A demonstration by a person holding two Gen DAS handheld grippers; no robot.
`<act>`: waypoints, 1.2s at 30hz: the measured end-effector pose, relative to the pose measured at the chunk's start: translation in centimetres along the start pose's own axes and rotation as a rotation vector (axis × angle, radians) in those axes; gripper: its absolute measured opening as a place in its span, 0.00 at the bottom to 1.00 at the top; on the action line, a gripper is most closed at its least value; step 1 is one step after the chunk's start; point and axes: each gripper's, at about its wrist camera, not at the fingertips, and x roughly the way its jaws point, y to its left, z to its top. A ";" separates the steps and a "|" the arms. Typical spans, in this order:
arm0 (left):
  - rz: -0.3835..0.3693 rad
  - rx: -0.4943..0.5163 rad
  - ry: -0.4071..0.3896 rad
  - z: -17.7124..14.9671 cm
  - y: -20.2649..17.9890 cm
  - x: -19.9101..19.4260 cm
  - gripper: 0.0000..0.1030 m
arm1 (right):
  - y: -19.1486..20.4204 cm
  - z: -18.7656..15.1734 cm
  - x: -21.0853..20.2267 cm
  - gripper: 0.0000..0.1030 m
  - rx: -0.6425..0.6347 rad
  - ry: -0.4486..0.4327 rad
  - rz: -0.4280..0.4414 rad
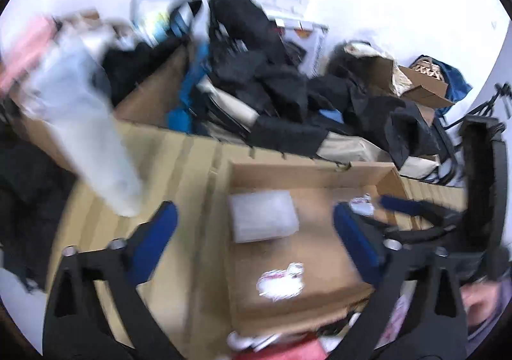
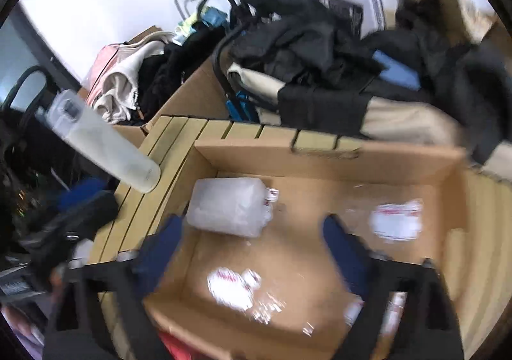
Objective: Organize objects
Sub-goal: 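Carry the white plastic box with the right gripper into the cardboard tray, then open the right gripper and withdraw from the tray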
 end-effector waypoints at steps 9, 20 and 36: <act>0.159 0.092 -0.104 -4.7 -0.9 -15.4 1.00 | -1.5 -5.5 -16.3 0.91 -0.086 -0.078 -0.200; 0.076 0.153 -0.291 -19.6 -2.2 -31.2 1.00 | 3.7 -26.5 -29.1 0.91 -0.150 -0.258 -0.224; 0.044 0.131 -0.310 -37.6 -3.7 -36.1 1.00 | 13.1 -46.5 -29.7 0.91 -0.166 -0.347 -0.192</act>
